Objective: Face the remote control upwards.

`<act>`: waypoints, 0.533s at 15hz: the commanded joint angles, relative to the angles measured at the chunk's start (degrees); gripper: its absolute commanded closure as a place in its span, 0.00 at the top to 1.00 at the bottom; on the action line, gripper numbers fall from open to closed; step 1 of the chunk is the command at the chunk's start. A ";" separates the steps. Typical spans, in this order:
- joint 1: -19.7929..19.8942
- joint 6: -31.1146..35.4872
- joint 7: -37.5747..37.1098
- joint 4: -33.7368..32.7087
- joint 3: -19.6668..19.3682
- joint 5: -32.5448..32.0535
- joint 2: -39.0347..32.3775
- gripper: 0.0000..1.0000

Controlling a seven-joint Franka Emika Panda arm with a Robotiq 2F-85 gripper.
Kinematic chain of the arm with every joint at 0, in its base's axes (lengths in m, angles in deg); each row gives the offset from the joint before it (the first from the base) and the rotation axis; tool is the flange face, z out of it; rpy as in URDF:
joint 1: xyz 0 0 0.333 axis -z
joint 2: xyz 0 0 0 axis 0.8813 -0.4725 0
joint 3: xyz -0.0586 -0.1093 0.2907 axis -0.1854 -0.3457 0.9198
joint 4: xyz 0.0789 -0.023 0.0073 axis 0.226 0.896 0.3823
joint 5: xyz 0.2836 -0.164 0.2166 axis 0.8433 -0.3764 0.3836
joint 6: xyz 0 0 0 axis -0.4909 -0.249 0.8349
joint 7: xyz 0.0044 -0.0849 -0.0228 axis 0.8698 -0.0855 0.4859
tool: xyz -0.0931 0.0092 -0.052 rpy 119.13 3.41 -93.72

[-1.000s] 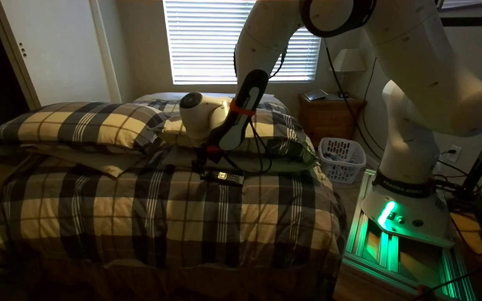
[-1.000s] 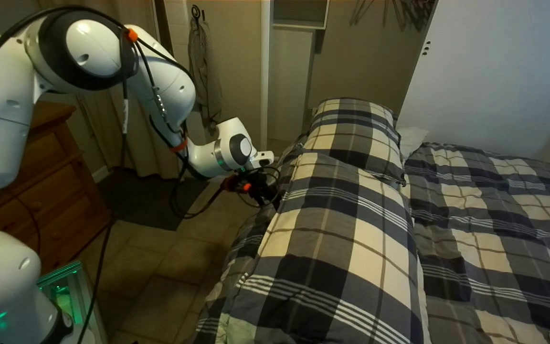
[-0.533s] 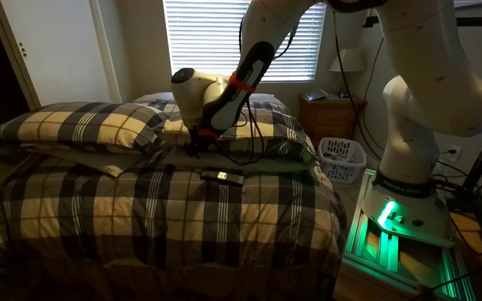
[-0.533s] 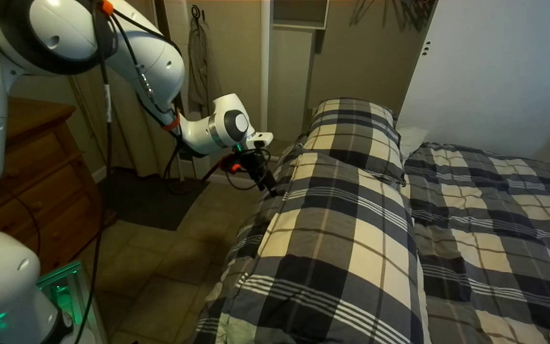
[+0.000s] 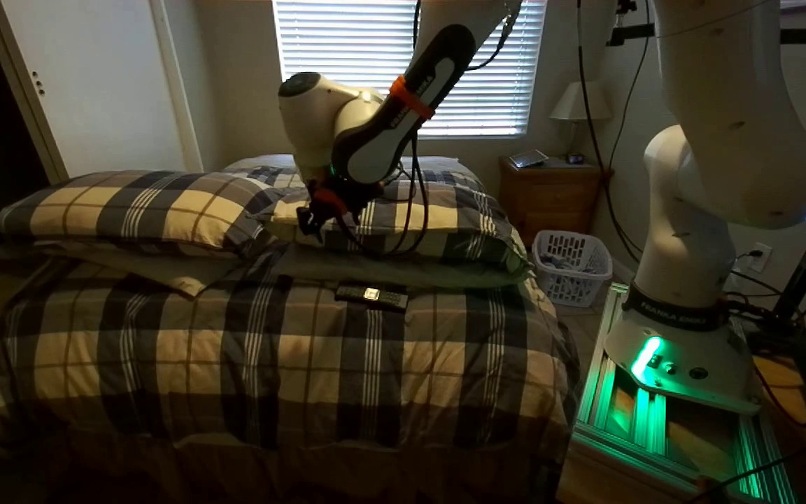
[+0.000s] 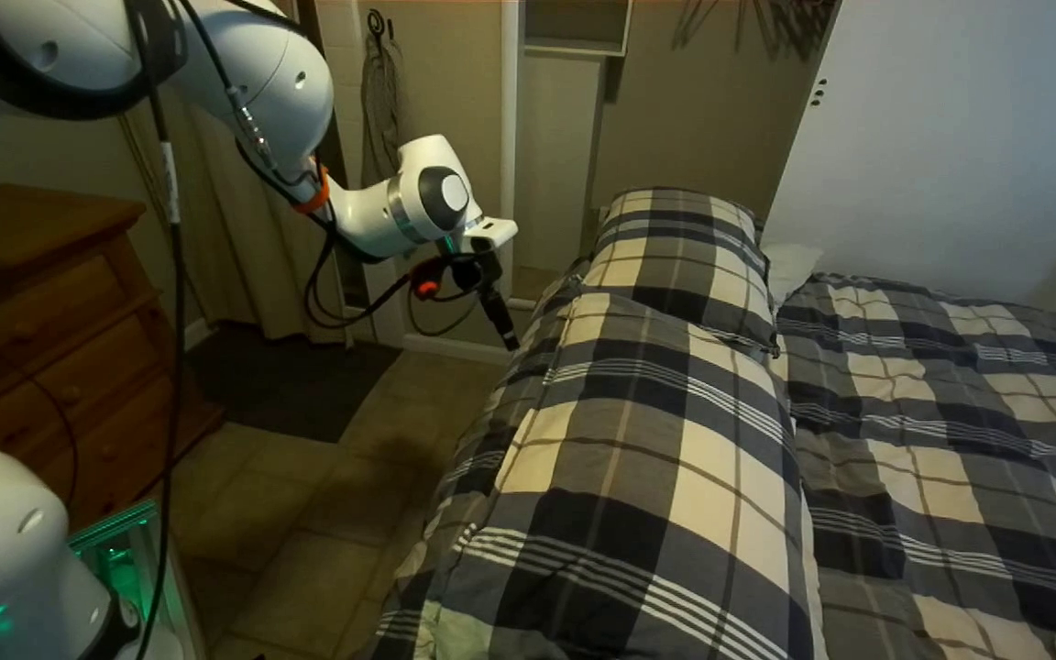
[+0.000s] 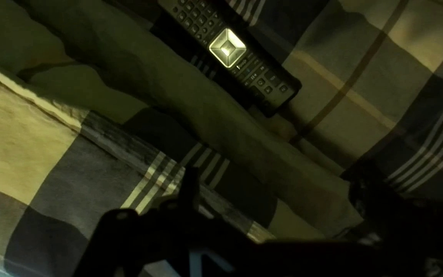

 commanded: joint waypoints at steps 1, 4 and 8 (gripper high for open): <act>3.40 -1.79 -6.32 2.04 4.13 -2.82 4.55 1.00; 6.23 -3.68 -6.26 2.53 7.40 -0.42 7.16 1.00; 8.76 -4.80 -5.67 0.13 10.06 -1.45 5.96 1.00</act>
